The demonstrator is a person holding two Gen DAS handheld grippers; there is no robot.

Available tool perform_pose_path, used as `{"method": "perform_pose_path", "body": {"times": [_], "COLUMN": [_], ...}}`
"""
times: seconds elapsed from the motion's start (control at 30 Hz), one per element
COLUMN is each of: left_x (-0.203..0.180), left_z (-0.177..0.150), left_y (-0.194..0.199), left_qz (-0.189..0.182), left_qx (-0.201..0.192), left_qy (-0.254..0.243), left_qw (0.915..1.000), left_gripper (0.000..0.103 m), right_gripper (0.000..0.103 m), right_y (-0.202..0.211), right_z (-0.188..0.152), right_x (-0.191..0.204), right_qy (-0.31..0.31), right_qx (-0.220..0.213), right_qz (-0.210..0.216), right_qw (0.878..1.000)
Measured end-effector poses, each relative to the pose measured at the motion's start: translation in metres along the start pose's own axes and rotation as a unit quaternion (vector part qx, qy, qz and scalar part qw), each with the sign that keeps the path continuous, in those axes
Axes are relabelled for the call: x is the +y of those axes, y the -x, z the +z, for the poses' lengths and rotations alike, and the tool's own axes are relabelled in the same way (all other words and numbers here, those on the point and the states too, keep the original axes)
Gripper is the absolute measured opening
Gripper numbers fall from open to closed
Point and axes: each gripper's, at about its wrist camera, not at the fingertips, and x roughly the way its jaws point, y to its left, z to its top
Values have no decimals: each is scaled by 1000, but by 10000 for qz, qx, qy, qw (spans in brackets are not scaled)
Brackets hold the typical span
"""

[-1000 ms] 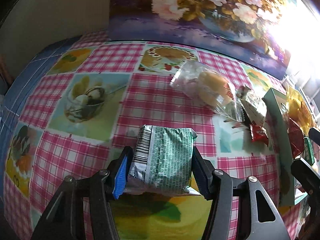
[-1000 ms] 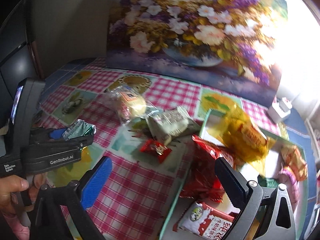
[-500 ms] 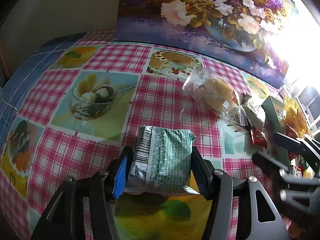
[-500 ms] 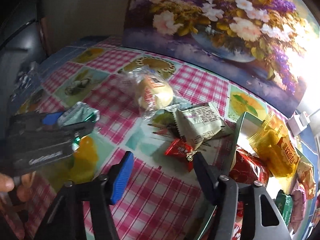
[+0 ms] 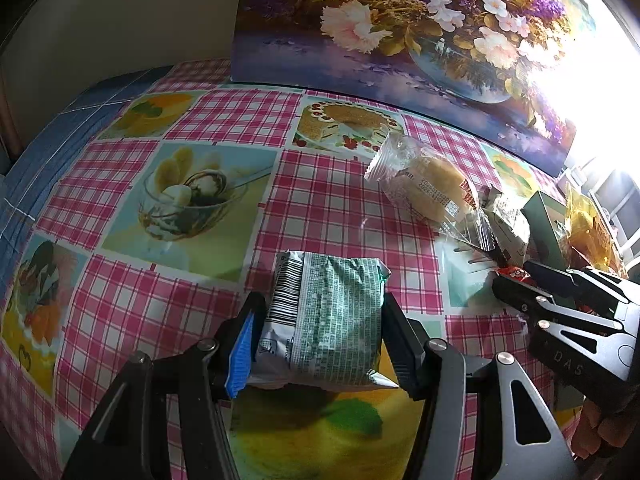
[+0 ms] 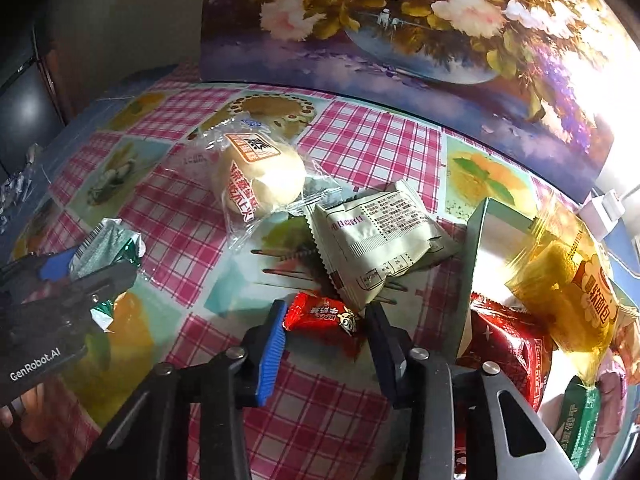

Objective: Organize snacks
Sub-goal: 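Grasp the small red candy with the right gripper while the left holds the green packet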

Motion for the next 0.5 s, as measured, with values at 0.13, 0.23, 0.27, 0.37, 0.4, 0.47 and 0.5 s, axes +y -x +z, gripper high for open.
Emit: {"method": "perform_pose_path", "body": {"times": [0.13,0.23,0.27,0.37,0.4,0.47,0.5], "left_x": [0,1,1,0,-2,-8,-10], "left_z": [-1,-1,-2,-3,-3,-3,-4], "left_y": [0,1,2,6,9,17,21], "left_qz": [-8,-86,-115,-189,-208,-252,-293], "left_qx": [-4,-22,-19,-46,-89,-186,-235], "left_qy": [5,30,29,-14,-58,-160,-204], "left_qw": [10000,10000,9999,9998,9997,9994,9991], "left_gripper": [57,53,53,52,52,52,52], "right_gripper": [34,32,32,32,32,32,32], "right_y": [1,5,7,22,30,46,54], "right_z": [-2,-6,-7,-14,-18,-24,-28], "right_x": [-2,-4,-5,-11,-15,-22,-25], "right_qy": [-89,-136,-175,-305,-351,-436,-485], "right_qx": [-8,-56,-83,-215,-280,-388,-438], "right_qz": [48,114,174,360,432,510,542], "right_qw": [9999,9998,9997,9987,9981,9970,9964]}}
